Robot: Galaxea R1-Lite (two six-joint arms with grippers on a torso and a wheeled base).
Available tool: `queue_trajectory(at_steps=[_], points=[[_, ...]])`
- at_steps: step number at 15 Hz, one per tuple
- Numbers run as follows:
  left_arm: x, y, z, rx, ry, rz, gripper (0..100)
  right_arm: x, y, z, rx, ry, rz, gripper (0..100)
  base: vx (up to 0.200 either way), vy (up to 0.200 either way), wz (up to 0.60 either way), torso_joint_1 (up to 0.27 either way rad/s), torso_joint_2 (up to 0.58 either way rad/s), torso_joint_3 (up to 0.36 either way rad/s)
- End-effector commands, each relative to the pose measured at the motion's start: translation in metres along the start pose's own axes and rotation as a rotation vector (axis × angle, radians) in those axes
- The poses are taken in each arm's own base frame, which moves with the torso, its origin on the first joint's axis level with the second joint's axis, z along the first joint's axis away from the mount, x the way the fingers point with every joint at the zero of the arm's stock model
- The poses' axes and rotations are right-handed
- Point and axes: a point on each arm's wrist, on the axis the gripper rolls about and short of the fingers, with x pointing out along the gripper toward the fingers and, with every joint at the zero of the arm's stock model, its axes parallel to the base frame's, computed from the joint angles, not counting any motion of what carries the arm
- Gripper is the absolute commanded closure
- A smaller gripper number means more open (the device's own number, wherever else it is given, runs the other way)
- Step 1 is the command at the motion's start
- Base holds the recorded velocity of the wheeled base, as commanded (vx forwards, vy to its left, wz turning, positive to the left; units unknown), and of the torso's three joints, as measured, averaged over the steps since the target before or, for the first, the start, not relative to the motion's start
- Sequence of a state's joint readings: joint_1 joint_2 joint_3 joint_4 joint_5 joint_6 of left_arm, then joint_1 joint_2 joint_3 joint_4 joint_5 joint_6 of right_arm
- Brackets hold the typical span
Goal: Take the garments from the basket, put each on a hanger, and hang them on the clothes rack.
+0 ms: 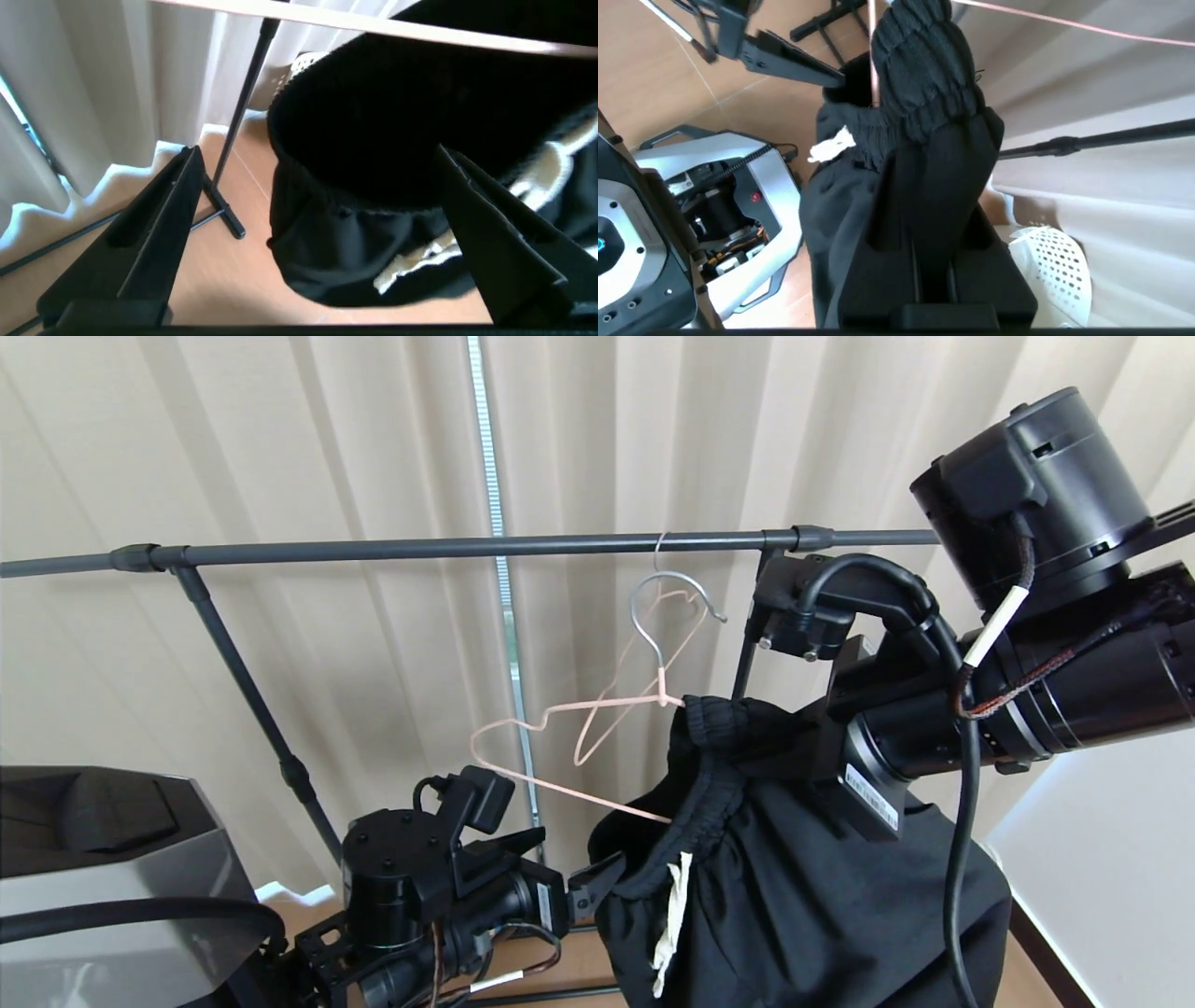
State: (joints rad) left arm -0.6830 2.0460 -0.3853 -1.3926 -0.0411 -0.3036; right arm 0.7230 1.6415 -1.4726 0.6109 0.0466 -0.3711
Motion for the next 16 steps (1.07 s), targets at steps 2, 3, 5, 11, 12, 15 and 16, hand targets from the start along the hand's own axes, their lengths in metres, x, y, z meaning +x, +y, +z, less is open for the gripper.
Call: queue_trajectory(at_steps=[2,3,5,11,12,15,16], points=[[0.01,0.002,-0.008,0.0,0.021,0.016,0,-0.007,0.002,-0.003,-0.002,-0.011,0.002,100,0.0,0.0,0.0,0.0,0.0,0.0],[0.011,0.003,-0.01,-0.005,0.025,0.023,0,-0.01,0.003,-0.004,-0.001,-0.015,0.004,100,0.0,0.0,0.0,0.0,0.0,0.0],[0.015,0.003,-0.011,-0.012,0.023,0.024,0,-0.012,0.007,-0.007,-0.008,-0.036,0.031,100,0.0,0.0,0.0,0.0,0.0,0.0],[0.017,0.001,-0.016,-0.012,0.038,0.028,0,-0.013,0.014,-0.014,-0.022,-0.122,0.059,100,0.0,0.0,0.0,0.0,0.0,0.0],[0.018,0.002,-0.018,-0.012,0.044,0.029,0,-0.015,0.014,-0.014,-0.025,-0.132,0.075,100,0.0,0.0,0.0,0.0,0.0,0.0],[0.019,0.001,-0.019,-0.03,0.048,0.027,0,-0.026,0.017,-0.014,-0.032,-0.177,0.118,100,0.0,0.0,0.0,0.0,0.0,0.0],[0.02,0.001,-0.021,-0.029,0.056,0.028,0,-0.028,0.017,-0.014,-0.035,-0.189,0.133,100,0.0,0.0,0.0,0.0,0.0,0.0]])
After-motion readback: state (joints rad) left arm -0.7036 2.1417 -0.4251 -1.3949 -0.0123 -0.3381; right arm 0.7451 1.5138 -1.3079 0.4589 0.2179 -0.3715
